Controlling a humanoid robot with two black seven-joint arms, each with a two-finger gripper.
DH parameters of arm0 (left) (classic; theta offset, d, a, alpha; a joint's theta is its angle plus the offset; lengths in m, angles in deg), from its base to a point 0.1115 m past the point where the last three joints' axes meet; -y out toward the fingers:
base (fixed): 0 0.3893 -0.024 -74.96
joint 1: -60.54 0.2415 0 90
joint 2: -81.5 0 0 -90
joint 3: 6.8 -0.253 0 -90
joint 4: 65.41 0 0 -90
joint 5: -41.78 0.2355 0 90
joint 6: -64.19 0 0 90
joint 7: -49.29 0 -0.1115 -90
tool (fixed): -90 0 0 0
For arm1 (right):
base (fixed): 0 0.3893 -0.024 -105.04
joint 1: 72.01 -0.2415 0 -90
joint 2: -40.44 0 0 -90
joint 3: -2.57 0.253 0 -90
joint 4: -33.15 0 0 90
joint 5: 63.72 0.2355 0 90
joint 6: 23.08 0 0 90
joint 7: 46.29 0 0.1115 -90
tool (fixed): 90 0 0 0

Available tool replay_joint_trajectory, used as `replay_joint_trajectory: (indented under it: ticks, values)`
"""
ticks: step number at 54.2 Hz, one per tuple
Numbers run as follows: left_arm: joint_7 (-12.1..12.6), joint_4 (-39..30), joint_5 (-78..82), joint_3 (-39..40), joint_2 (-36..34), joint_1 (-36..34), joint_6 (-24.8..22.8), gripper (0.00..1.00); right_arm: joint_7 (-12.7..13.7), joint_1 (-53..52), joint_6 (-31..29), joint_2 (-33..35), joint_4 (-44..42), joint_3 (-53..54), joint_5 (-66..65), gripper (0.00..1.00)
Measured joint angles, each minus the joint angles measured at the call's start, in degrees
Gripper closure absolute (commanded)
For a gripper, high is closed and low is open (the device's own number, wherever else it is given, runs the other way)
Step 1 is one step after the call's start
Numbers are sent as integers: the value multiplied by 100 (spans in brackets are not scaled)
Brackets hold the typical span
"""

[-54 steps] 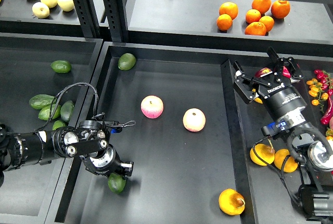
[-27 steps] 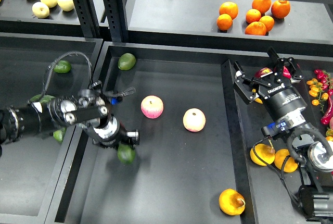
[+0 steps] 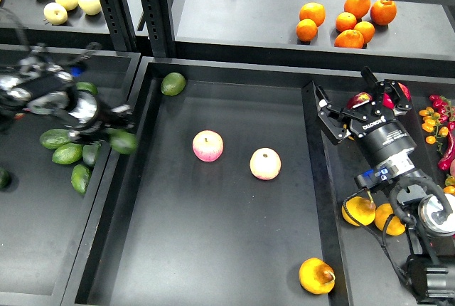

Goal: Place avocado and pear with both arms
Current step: 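Carry the avocado with the left gripper over the bin of avocados, then lower the avocado into the avocado bin and open the left gripper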

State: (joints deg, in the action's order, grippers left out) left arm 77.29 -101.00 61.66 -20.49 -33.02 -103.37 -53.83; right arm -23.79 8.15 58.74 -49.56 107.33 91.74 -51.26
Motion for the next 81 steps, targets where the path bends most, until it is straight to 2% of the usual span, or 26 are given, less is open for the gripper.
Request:
replay_joint_trajectory:
  ticks: [13, 34, 56, 81]
  values:
    - [0, 24, -3, 304, -564, 298, 0, 89, 0, -21, 0, 0, 0, -49, -6, 0]
    - [-1, 42, 81, 1019, -1160, 1313, 3, 88, 9, -29, 0, 0, 2, -145, -7, 0]
    - [-1, 53, 376, 1611, -1193, 2061, 3, 86, 0, -35, 0, 0, 0, -258, -22, 0]
    - [0, 211, 402, 1883, -1127, 2425, 1, 83, 0, -27, 0, 0, 0, -260, -25, 0]
